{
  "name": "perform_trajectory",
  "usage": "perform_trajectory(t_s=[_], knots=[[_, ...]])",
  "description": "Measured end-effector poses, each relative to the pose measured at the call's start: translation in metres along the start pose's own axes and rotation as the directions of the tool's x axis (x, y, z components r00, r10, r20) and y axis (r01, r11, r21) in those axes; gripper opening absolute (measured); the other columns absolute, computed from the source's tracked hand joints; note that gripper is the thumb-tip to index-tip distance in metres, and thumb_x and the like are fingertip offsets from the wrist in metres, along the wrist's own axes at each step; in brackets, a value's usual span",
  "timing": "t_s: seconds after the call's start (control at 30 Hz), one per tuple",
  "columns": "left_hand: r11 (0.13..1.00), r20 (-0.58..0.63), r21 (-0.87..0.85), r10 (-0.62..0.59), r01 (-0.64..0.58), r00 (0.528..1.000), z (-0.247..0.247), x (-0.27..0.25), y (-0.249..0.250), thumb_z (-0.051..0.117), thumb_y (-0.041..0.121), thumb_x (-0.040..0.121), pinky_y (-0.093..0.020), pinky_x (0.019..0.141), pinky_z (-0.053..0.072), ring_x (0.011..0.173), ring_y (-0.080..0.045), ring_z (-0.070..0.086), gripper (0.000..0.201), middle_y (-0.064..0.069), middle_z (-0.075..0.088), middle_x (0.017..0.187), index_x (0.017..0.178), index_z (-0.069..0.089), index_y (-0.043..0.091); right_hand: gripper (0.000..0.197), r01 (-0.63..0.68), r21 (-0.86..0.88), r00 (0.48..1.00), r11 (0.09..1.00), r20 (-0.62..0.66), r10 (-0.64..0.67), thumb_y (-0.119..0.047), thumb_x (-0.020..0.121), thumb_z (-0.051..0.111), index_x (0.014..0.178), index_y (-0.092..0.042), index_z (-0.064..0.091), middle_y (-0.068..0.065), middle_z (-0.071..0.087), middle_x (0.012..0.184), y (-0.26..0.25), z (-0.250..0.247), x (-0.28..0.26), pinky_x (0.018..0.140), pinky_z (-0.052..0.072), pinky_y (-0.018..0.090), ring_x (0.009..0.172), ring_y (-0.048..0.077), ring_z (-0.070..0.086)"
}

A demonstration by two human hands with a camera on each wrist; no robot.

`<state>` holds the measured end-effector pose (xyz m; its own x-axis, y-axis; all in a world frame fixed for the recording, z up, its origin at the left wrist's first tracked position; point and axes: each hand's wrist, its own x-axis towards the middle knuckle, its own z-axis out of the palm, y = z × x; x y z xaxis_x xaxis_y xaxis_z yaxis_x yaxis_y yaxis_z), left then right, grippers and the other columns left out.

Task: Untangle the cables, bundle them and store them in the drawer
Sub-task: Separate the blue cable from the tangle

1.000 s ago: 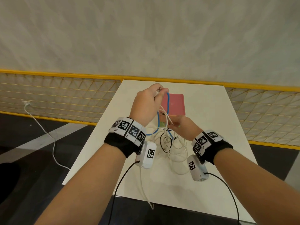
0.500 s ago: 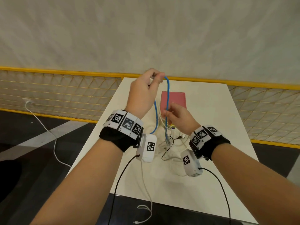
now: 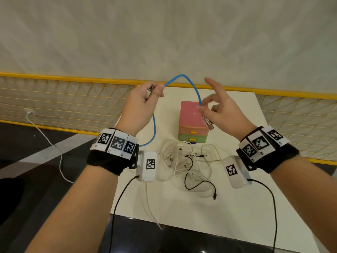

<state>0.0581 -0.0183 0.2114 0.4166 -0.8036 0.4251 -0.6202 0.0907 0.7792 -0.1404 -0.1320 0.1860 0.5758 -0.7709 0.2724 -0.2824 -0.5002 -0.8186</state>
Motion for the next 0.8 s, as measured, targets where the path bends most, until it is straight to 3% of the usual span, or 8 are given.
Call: perform_trajectory(t_s=[0.1, 0.17, 0.27, 0.33, 0.43, 0.5, 0.63, 0.8], knots=[[0.999, 0.178, -0.016, 0.050, -0.048, 0.983, 0.000, -0.010, 0.007, 0.050, 0.031, 0.100, -0.016, 0.043, 0.021, 0.040, -0.006, 0.026, 0.028, 0.008, 0.039, 0.049, 0.080, 0.060, 0.014, 0.087, 0.137, -0.280, 0.990, 0.950, -0.004, -0.144, -0.025, 0.079, 0.071, 0.146, -0.038, 0.017, 0.004, 0.034, 0.132, -0.013, 0.001, -0.008, 0.069, 0.050, 0.024, 0.063, 0.009, 0.057], [0.996, 0.242, -0.039, 0.093, -0.086, 0.966, 0.001, -0.016, 0.013, 0.051, 0.031, 0.099, -0.020, 0.044, 0.022, 0.044, -0.008, 0.026, 0.028, -0.014, 0.046, 0.057, 0.081, 0.061, 0.012, 0.055, 0.259, -0.255, 0.966, 0.931, 0.060, -0.252, -0.027, 0.084, 0.068, 0.134, -0.025, 0.047, 0.004, 0.044, 0.118, -0.024, 0.006, -0.013, 0.074, 0.040, 0.012, 0.072, -0.008, 0.049], [0.990, 0.276, -0.077, 0.131, -0.114, 0.952, -0.001, -0.026, 0.023, 0.051, 0.031, 0.099, -0.031, 0.046, 0.022, 0.046, -0.018, 0.025, 0.028, -0.030, 0.042, 0.061, 0.082, 0.062, 0.012, 0.025, 0.337, -0.250, 0.940, 0.908, 0.146, -0.309, -0.027, 0.087, 0.057, 0.101, -0.010, 0.068, -0.003, 0.052, 0.080, -0.041, 0.011, -0.025, 0.067, 0.035, 0.011, 0.070, 0.000, 0.049], [0.988, 0.254, -0.113, 0.134, -0.109, 0.958, -0.006, -0.034, 0.023, 0.050, 0.029, 0.100, -0.029, 0.043, 0.019, 0.045, -0.019, 0.024, 0.025, -0.027, 0.043, 0.059, 0.085, 0.064, 0.014, 0.022, 0.299, -0.176, 0.947, 0.938, 0.174, -0.269, -0.025, 0.087, 0.060, 0.104, -0.012, 0.065, -0.002, 0.056, 0.074, -0.051, 0.011, -0.037, 0.065, 0.044, 0.021, 0.065, 0.013, 0.054], [0.988, 0.162, -0.133, 0.098, -0.077, 0.982, -0.013, -0.045, 0.018, 0.048, 0.027, 0.101, -0.019, 0.042, 0.018, 0.042, -0.010, 0.022, 0.023, 0.000, 0.035, 0.049, 0.092, 0.065, 0.014, 0.023, 0.233, -0.045, 0.933, 0.971, 0.292, -0.210, -0.019, 0.085, 0.068, 0.107, -0.016, 0.062, 0.006, 0.064, 0.073, -0.066, 0.007, -0.059, 0.062, 0.053, 0.035, 0.063, 0.022, 0.062], [0.989, 0.110, -0.143, 0.053, -0.037, 0.992, -0.017, -0.052, 0.016, 0.048, 0.029, 0.101, -0.019, 0.042, 0.017, 0.040, -0.010, 0.020, 0.025, 0.003, 0.029, 0.046, 0.086, 0.063, 0.016, 0.023, 0.178, -0.011, 0.881, 0.984, 0.447, -0.154, -0.020, 0.082, 0.072, 0.103, -0.018, 0.063, 0.005, 0.067, 0.071, -0.075, 0.006, -0.077, 0.061, 0.054, 0.035, 0.060, 0.019, 0.065], [0.985, 0.151, -0.173, 0.049, -0.023, 0.987, -0.023, -0.067, 0.024, 0.045, 0.030, 0.102, -0.027, 0.045, 0.019, 0.045, -0.023, 0.021, 0.032, -0.017, 0.028, 0.049, 0.073, 0.056, 0.019, 0.017, 0.110, -0.060, 0.661, 0.992, 0.750, -0.028, -0.031, 0.083, 0.069, 0.091, -0.016, 0.069, 0.003, 0.071, 0.070, -0.078, 0.015, -0.104, 0.056, 0.051, 0.024, 0.057, 0.015, 0.065], [0.955, 0.258, -0.297, 0.050, 0.030, 0.965, -0.019, -0.080, 0.038, 0.042, 0.031, 0.102, -0.021, 0.042, 0.021, 0.039, -0.013, 0.022, 0.036, 0.005, 0.030, 0.044, 0.069, 0.047, 0.019, 0.020, 0.228, -0.153, 0.871, 0.962, 0.473, -0.131, -0.034, 0.090, 0.058, 0.096, -0.017, 0.066, -0.013, 0.065, 0.081, -0.065, 0.030, -0.099, 0.051, 0.038, 0.013, 0.050, 0.002, 0.057]])
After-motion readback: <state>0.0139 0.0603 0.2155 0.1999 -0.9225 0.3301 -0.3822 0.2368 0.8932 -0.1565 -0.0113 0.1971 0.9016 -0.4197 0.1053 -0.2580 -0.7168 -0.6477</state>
